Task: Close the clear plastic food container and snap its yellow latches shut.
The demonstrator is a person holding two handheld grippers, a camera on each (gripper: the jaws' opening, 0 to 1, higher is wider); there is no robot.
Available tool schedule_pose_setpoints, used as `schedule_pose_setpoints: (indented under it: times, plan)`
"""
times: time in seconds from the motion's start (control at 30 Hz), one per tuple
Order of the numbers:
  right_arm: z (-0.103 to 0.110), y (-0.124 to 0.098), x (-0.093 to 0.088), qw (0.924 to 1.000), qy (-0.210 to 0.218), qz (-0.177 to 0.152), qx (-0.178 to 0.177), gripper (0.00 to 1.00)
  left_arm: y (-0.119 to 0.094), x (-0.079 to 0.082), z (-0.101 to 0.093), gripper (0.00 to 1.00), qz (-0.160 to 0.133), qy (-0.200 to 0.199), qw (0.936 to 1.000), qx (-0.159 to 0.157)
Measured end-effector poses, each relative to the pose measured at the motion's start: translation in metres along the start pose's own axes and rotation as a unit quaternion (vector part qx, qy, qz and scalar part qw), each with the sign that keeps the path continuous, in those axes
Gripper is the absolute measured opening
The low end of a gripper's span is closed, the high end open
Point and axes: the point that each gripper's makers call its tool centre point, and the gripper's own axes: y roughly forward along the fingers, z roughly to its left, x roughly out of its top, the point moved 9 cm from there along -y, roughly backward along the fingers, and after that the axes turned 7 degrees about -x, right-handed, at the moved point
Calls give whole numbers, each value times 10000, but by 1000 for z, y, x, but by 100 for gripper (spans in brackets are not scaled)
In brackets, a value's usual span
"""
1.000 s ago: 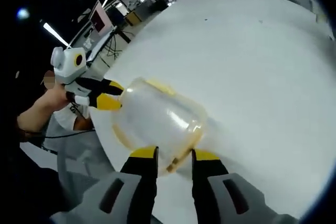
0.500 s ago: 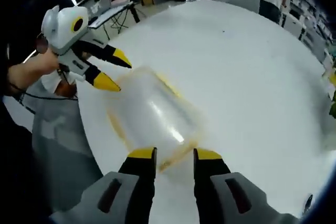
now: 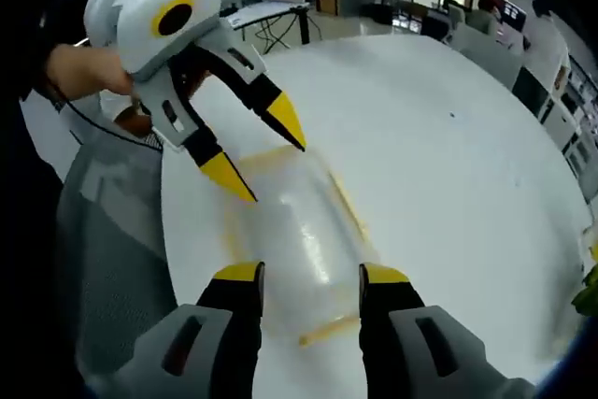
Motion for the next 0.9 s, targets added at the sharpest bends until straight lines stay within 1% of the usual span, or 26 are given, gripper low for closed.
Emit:
schedule_pose_setpoints:
  times: [0.1, 0.2, 0.3, 0.4, 0.5, 0.67, 0.73, 0.9]
  plan:
    - [2, 5, 6, 9999, -98, 18, 8, 37, 6, 2, -3, 27, 44, 73, 9999, -65]
    - [1, 7, 11, 9999, -114, 9, 12, 37, 8, 4, -4, 27, -1, 63, 9999, -141]
    - [2, 9, 15, 9999, -141, 28, 49, 37, 7, 4, -4, 27, -23, 107, 9998, -142]
    - [2, 11, 17, 9996, -278, 55, 38, 37, 6, 4, -4, 27, -29, 100, 9998, -154]
    - [2, 12, 18, 9995, -304, 71, 54, 36, 7, 4, -4, 26, -39, 133, 9998, -161]
    - [1, 13, 21, 9991, -391, 116, 70, 36, 10, 5, -9, 26, -73, 177, 9995, -254]
    - [0, 14, 21, 9989, -442, 144, 75, 36, 12, 5, -10, 26, -45, 181, 9995, -259]
    - [-5, 14, 25, 9986, -494, 198, 75, 35, 11, 5, -13, 27, -91, 143, 9995, -269]
